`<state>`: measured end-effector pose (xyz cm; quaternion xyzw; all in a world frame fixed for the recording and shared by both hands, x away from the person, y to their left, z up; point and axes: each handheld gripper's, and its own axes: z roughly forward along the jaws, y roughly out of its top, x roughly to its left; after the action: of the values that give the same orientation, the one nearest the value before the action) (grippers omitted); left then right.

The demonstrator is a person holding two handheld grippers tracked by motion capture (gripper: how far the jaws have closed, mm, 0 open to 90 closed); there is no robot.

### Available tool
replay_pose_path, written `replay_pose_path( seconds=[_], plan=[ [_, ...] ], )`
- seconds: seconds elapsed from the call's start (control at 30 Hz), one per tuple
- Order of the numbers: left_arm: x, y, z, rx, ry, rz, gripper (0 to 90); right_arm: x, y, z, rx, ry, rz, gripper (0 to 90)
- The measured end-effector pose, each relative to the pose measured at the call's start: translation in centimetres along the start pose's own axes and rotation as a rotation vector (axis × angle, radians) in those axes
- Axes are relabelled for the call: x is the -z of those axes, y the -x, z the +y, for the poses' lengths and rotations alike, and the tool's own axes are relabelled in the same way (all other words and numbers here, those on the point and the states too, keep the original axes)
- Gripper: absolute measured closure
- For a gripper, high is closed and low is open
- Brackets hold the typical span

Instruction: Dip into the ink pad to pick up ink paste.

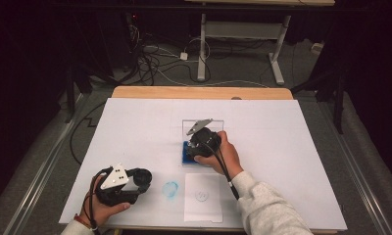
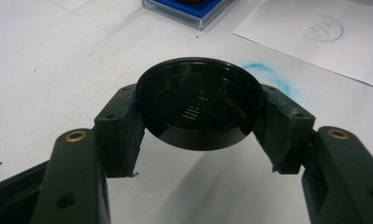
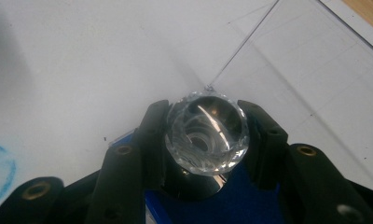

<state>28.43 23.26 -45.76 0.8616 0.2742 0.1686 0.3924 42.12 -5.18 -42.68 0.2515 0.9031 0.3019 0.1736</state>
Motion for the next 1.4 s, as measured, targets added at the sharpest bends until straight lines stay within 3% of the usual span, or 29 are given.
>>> replay_pose_path(
  seconds=[0.37,0.4,0.43,0.6,0.77,1.0,1.17,1.23,1.4],
  plan=[
    [0.1,-0.1,0.0,0.0,0.002,-0.001,36.8,0.4,0.3,-0.2,-0.011,-0.001,0.004,57.0],
    [0.0,0.0,-0.1,0.018,0.009,-0.004,36.8,0.5,0.3,-0.3,-0.002,0.0,-0.009,56.9],
    [0.1,-0.1,0.0,0.001,0.003,0.001,36.8,0.8,0.3,-0.3,-0.005,0.006,-0.019,57.0],
    [0.2,-0.2,0.0,0.004,0.007,0.005,36.8,3.0,1.2,-0.1,-0.022,0.072,-0.006,56.9],
    [0.2,-0.2,0.0,0.01,0.005,0.008,36.7,5.9,2.2,0.3,-0.056,0.143,-0.035,56.9],
    [0.2,-0.2,0.0,0.015,0.006,0.01,36.7,9.3,3.3,0.8,-0.057,0.178,-0.06,56.9],
    [0.3,-0.2,-0.1,0.022,0.013,0.006,36.7,10.4,3.9,0.6,-0.056,0.187,-0.055,56.9],
    [0.3,-0.2,-0.1,0.02,0.013,0.007,36.7,10.7,3.8,0.4,-0.049,0.2,-0.074,57.0],
    [0.2,-0.2,0.0,0.016,0.007,0.004,36.7,10.4,3.9,-0.1,-0.034,0.188,-0.06,57.0]
  ],
)
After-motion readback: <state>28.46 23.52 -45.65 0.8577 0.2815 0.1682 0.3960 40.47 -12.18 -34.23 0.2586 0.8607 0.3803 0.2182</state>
